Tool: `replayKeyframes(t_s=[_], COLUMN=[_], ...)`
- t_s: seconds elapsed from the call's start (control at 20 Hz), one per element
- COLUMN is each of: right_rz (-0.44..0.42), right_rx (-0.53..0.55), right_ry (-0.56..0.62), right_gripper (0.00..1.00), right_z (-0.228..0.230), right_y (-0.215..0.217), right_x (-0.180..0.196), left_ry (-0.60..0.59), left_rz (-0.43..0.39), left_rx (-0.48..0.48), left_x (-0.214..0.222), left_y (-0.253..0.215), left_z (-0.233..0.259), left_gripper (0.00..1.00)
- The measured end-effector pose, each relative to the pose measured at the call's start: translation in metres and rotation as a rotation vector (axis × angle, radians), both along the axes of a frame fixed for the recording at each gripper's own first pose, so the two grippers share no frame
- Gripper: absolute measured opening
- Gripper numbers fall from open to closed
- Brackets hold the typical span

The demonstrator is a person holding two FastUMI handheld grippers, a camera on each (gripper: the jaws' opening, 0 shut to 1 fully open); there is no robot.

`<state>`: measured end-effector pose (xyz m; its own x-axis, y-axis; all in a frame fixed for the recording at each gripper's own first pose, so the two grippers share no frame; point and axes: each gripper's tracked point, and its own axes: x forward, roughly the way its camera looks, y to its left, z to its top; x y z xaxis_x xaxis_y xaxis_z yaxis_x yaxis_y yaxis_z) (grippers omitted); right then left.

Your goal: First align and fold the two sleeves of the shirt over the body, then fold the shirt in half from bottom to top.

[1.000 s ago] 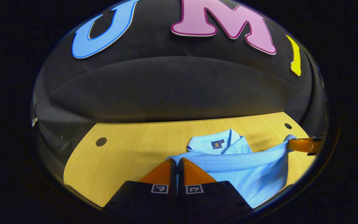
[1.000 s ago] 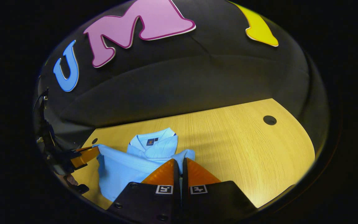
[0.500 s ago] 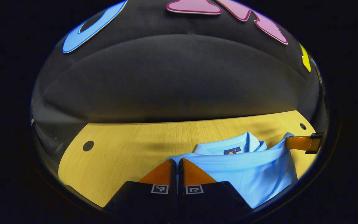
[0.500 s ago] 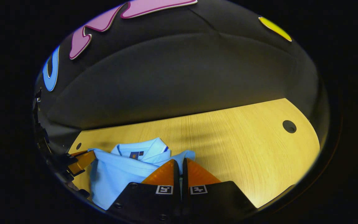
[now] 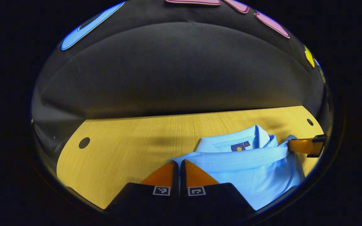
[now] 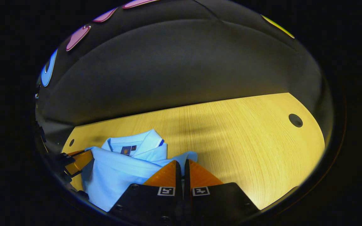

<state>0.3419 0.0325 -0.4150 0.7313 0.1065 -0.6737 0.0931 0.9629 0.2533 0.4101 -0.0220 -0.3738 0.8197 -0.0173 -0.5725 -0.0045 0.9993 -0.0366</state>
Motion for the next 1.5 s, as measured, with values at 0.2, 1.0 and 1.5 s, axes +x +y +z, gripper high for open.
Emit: replayKeyframes(t_s=[0.2, 1.0, 1.5], right_rz=[0.005, 0.007, 0.066], right_rx=[-0.029, -0.065, -0.112], right_ry=[-0.004, -0.101, -0.312], right_gripper=[0.11, 0.86, 0.86], right_z=[0.000, 0.037, 0.162], right_y=[-0.003, -0.012, -0.003], right_x=[0.000, -0.021, -0.117], left_ry=[0.011, -0.109, -0.284], left_rz=[-0.005, -0.005, -0.032], left_rx=[-0.020, -0.068, -0.025], left_x=[-0.002, -0.023, -0.142], left_y=[-0.002, 0.001, -0.011], left_z=[-0.004, 0.042, 0.141], left_gripper=[0.10, 0.78, 0.78])
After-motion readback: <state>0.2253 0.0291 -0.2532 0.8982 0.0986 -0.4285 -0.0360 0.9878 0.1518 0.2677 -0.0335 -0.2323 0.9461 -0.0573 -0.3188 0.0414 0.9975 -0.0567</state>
